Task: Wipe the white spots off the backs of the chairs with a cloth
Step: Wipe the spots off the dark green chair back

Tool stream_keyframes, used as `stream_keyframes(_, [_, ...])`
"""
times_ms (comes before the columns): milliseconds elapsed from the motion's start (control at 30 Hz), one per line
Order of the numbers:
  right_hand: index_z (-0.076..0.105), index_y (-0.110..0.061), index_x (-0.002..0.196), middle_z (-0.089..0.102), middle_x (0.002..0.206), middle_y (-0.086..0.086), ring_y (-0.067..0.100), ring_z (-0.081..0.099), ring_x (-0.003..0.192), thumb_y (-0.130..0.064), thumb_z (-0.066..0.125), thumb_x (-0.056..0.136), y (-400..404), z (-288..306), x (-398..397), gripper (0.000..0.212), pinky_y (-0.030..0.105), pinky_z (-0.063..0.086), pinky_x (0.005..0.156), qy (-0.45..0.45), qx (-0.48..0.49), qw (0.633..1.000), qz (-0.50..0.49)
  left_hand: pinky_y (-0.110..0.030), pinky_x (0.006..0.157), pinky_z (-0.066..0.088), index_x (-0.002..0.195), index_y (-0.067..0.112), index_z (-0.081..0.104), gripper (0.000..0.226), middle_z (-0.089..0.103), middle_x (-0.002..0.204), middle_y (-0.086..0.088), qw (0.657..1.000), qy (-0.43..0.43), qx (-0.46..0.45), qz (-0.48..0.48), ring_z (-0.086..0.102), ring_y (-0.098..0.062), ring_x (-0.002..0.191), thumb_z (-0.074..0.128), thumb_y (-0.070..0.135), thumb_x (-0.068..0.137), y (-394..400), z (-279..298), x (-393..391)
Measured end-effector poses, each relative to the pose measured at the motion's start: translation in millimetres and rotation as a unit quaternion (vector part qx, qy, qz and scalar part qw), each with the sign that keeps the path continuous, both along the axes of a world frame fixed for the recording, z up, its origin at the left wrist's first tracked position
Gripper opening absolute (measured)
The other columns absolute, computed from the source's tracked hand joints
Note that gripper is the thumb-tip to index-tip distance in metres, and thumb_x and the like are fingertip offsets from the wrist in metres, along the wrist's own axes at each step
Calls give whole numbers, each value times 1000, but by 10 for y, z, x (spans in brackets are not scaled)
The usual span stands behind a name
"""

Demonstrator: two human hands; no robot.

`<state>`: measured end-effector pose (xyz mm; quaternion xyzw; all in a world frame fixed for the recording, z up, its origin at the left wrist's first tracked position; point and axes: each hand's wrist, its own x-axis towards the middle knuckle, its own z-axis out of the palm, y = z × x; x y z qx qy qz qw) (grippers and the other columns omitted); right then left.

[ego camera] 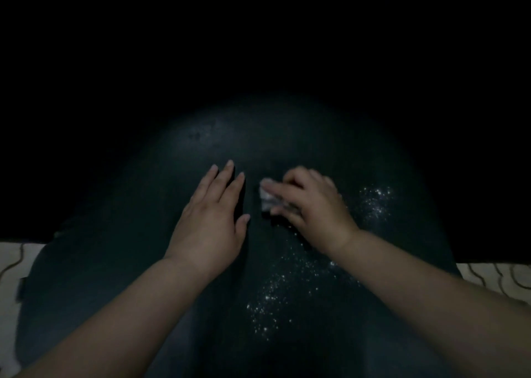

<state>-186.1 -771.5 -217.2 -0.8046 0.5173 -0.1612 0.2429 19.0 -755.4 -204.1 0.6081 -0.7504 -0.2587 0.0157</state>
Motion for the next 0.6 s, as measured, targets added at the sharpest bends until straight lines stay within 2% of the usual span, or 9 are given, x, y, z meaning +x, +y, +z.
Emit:
stream_keyframes(67, [66, -26, 121, 55, 97, 3, 22, 52, 92, -29, 72, 82, 148, 35, -72, 40, 38, 42, 78, -25, 29, 999, 26, -24, 114, 0, 152, 23, 14, 69, -2, 160, 9, 1000, -2, -3, -5, -9, -9, 145, 48, 39, 95, 42, -1, 0])
stream_keyframes(100, [67, -25, 119, 54, 96, 2, 21, 51, 92, -29, 70, 83, 127, 36, -92, 37, 38, 44, 78, -47, 41, 998, 8, -24, 114, 1, 152, 22, 15, 69, -2, 160, 8, 1000, -1, -2, -7, -9, -9, 145, 49, 38, 95, 60, 0, 0])
stream_keyframes(167, [69, -22, 117, 49, 93, 2, 20, 48, 91, -26, 70, 84, -71, 46, -71, 33, 38, 46, 78, -79, 19, 994, -75, -25, 115, 3, 152, 21, 17, 68, 0, 160, 7, 1000, 1, -1, -8, -7, -10, 146, 50, 35, 95, 78, 5, -1])
stream_keyframes(267, [67, -25, 119, 45, 95, -2, 20, 45, 95, -30, 69, 84, -460, 20, -14, 35, 39, 44, 84, -48, -22, 983, -179, -25, 115, 4, 151, 19, 21, 66, 5, 160, 3, 1000, 1, -6, -5, -3, -13, 146, 52, 32, 94, 102, 20, -5])
stream_keyframes(333, [67, -27, 120, 50, 97, 3, 25, 49, 96, -30, 71, 83, -389, -3, 30, 38, 42, 45, 84, -15, -14, 984, -174, -26, 115, 4, 151, 19, 21, 67, 5, 160, 3, 1000, -4, -3, -12, -2, -13, 146, 52, 32, 94, 127, 26, -8])
stream_keyframes(400, [67, -25, 119, 54, 97, 9, 28, 52, 91, -22, 76, 79, -59, -12, 45, 42, 43, 46, 78, -5, -13, 991, -130, -26, 115, 5, 151, 18, 21, 67, 5, 160, 2, 1000, -11, 0, -22, -2, -14, 147, 53, 32, 94, 148, 32, 5])
stream_keyframes(500, [68, -26, 119, 53, 95, 3, 22, 52, 91, -21, 78, 78, 408, 55, -22, 43, 43, 47, 80, -50, 38, 995, -75, -28, 117, 7, 150, 16, 24, 67, 8, 160, 0, 999, -18, 1, -36, 1, -16, 147, 55, 32, 93, 157, 63, 16])
stream_keyframes(600, [69, -22, 116, 50, 93, 2, 23, 51, 88, -16, 76, 79, 335, 146, -191, 38, 36, 47, 77, -90, 20, 989, -116, -30, 116, 11, 149, 14, 29, 67, 13, 159, -2, 998, -29, -2, -51, 8, -19, 147, 57, 30, 91, 163, 101, 0])
